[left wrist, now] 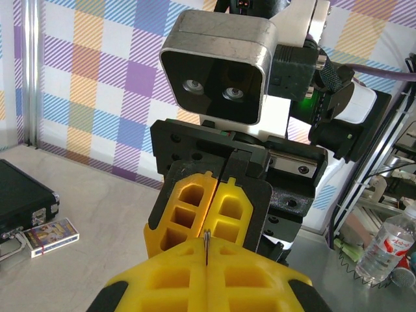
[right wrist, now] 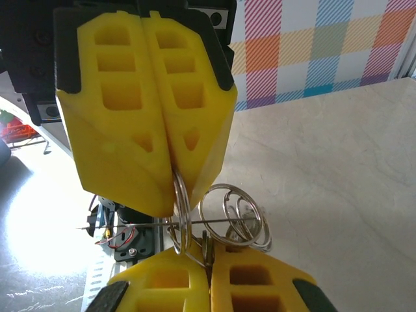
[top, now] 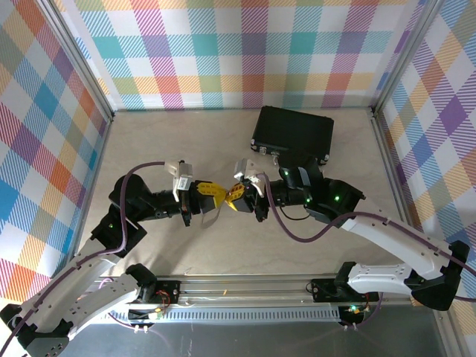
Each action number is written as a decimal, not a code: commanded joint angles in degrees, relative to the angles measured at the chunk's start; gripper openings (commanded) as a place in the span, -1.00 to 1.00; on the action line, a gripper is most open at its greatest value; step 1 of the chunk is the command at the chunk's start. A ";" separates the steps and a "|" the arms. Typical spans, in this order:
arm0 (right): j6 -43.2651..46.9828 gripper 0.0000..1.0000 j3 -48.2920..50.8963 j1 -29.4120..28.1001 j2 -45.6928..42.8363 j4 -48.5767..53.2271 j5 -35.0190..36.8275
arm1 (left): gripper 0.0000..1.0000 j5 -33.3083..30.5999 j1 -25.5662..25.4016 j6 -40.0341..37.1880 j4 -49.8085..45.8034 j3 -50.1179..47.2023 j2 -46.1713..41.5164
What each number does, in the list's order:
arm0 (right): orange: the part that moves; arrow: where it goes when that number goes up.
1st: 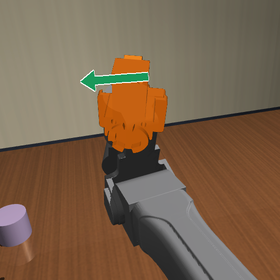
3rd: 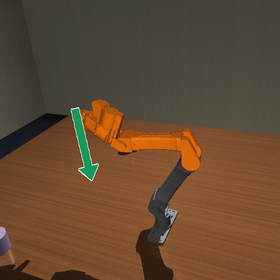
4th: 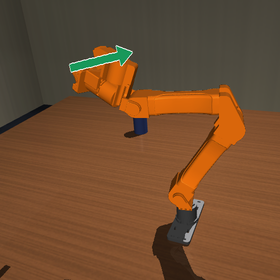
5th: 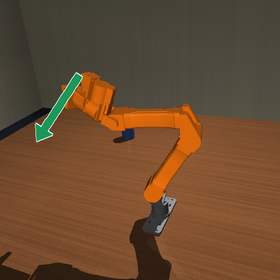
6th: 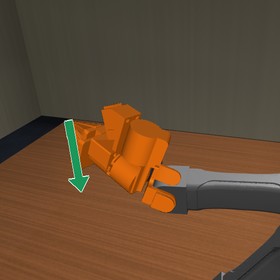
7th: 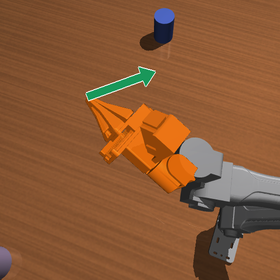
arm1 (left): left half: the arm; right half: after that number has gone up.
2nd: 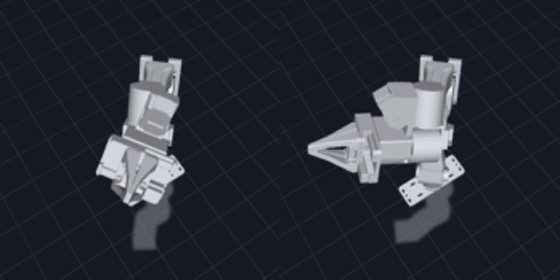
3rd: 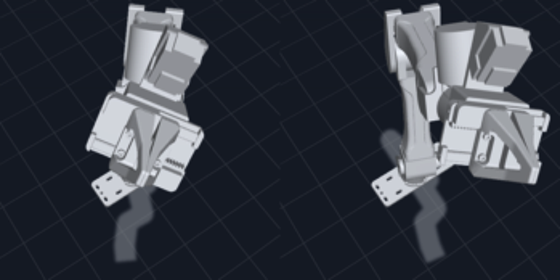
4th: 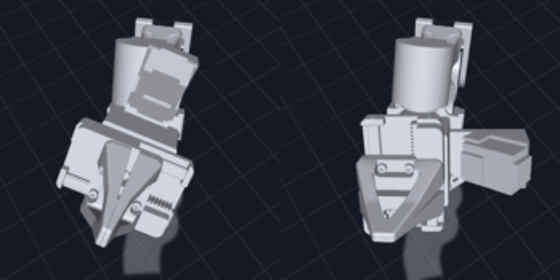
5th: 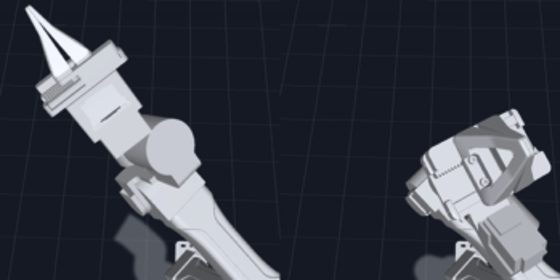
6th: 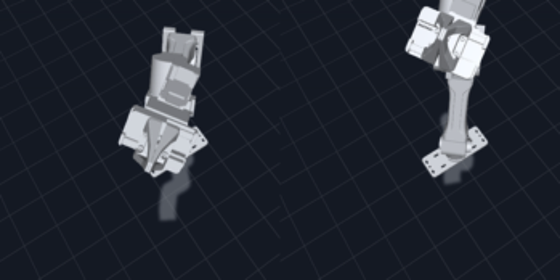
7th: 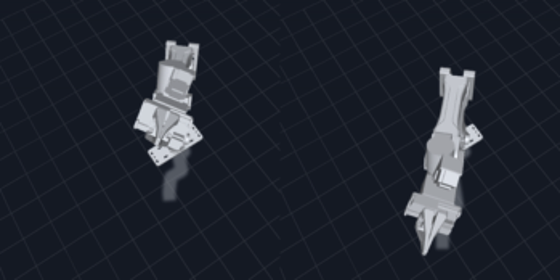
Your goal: Put the keys on the keyring
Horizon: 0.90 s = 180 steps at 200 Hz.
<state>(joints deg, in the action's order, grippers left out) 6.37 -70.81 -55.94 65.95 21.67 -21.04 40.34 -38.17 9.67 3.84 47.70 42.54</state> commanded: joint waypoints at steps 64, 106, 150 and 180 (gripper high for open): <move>1.74 -1.00 0.19 -0.31 -1.85 0.75 3.55 | -1.00 -2.59 -0.41 -1.41 -0.02 0.59 -1.13; 2.74 -1.00 -1.04 -0.36 -2.50 1.77 3.55 | -1.00 0.37 -0.41 -3.80 -2.20 1.33 -0.59; 2.88 -1.00 -1.71 -0.32 -2.81 1.81 3.11 | -1.00 2.42 -0.41 -5.55 -4.44 1.69 -0.32; 2.86 -1.00 -2.22 -0.37 -2.71 2.12 3.10 | -1.00 2.66 -0.41 -7.42 -7.42 2.57 0.05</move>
<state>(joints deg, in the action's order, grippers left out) 8.38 -70.81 -56.31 65.06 24.69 -17.85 41.32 -38.20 4.84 -0.10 47.97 42.68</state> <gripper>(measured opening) 0.057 0.063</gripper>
